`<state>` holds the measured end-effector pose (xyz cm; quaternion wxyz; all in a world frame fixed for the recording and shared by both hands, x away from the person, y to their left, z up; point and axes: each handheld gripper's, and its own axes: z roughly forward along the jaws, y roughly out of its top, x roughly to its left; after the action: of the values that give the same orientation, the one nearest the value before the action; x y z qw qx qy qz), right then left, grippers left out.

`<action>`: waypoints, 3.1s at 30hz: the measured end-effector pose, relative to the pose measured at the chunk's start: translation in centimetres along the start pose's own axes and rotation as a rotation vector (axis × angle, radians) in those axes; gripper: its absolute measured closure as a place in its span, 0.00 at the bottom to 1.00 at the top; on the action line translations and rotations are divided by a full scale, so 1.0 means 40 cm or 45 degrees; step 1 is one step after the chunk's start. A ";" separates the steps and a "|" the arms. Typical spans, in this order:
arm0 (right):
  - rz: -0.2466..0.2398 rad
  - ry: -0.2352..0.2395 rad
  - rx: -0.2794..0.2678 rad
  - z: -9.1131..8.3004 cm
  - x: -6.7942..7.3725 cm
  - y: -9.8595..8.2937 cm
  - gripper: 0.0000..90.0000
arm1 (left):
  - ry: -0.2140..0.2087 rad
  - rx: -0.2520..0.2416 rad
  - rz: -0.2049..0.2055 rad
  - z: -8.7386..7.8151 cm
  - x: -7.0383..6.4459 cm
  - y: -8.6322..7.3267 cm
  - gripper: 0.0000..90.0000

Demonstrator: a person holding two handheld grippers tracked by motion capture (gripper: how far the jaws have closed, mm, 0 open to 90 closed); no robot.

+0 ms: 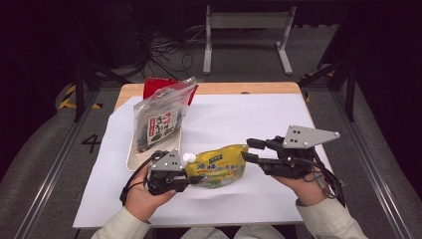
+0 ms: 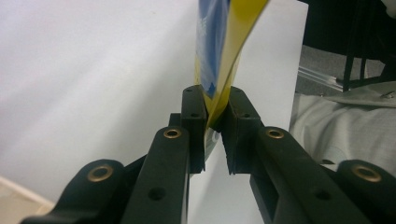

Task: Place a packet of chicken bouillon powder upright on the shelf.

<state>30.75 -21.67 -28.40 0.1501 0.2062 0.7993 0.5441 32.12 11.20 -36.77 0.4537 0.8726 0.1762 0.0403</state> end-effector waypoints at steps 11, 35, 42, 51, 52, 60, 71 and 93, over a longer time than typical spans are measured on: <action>0.062 -0.040 0.039 -0.016 -0.024 -0.054 0.61 | 0.070 0.026 -0.042 -0.068 0.010 0.034 0.89; 0.174 -0.071 0.085 -0.036 -0.079 -0.108 0.57 | 0.221 0.001 -0.058 -0.203 0.070 0.004 0.89; 0.187 -0.079 0.086 -0.043 -0.085 -0.112 0.56 | 0.251 0.012 -0.064 -0.224 0.085 -0.010 0.89; 0.201 -0.079 0.085 -0.049 -0.091 -0.116 0.55 | 0.287 0.017 -0.080 -0.254 0.109 -0.037 0.89; 0.201 -0.079 0.085 -0.049 -0.091 -0.116 0.55 | 0.291 0.018 -0.084 -0.257 0.112 -0.040 0.89; 0.213 -0.074 0.093 -0.046 -0.093 -0.122 0.55 | 0.303 0.023 -0.110 -0.282 0.128 -0.067 0.89; 0.218 -0.074 0.088 -0.048 -0.096 -0.122 0.54 | 0.316 0.022 -0.178 -0.310 0.147 -0.096 0.89; 0.234 -0.080 0.090 -0.045 -0.100 -0.129 0.52 | 0.328 0.117 -0.286 -0.274 0.179 -0.126 0.89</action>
<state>32.54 -26.79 -32.47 0.1171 0.3007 0.7906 0.5204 34.93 24.85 -35.06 0.3888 0.8548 0.3310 0.0928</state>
